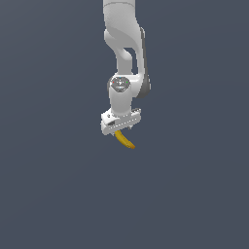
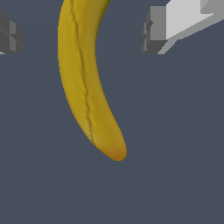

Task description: Pick up the object and move it to a goal position.

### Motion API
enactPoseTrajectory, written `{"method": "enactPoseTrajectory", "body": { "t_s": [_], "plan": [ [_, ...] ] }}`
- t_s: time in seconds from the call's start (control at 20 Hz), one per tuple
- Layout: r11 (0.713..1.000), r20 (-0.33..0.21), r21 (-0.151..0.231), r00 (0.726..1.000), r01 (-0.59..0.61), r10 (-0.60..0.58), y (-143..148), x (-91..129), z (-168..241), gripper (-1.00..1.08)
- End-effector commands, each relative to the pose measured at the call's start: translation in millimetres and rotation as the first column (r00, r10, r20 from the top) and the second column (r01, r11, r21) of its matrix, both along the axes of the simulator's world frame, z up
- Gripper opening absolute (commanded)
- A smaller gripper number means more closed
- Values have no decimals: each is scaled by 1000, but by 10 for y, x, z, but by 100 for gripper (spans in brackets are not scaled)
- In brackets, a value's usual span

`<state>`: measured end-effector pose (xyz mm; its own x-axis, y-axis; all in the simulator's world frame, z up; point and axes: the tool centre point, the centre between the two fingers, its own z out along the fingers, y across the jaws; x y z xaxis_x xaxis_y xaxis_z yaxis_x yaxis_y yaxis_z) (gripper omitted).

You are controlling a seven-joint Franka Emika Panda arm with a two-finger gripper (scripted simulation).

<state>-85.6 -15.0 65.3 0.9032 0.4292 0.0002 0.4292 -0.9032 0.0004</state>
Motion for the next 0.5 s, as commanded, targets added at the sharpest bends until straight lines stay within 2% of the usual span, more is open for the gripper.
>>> {"method": "enactPoseTrajectory", "body": {
  "t_s": [0.0,0.45],
  "plan": [
    [1000,-1,0,1000,0,0,-1,-6,-66,100],
    [1000,0,0,1000,-4,4,1,-18,-425,100]
  ]
}}
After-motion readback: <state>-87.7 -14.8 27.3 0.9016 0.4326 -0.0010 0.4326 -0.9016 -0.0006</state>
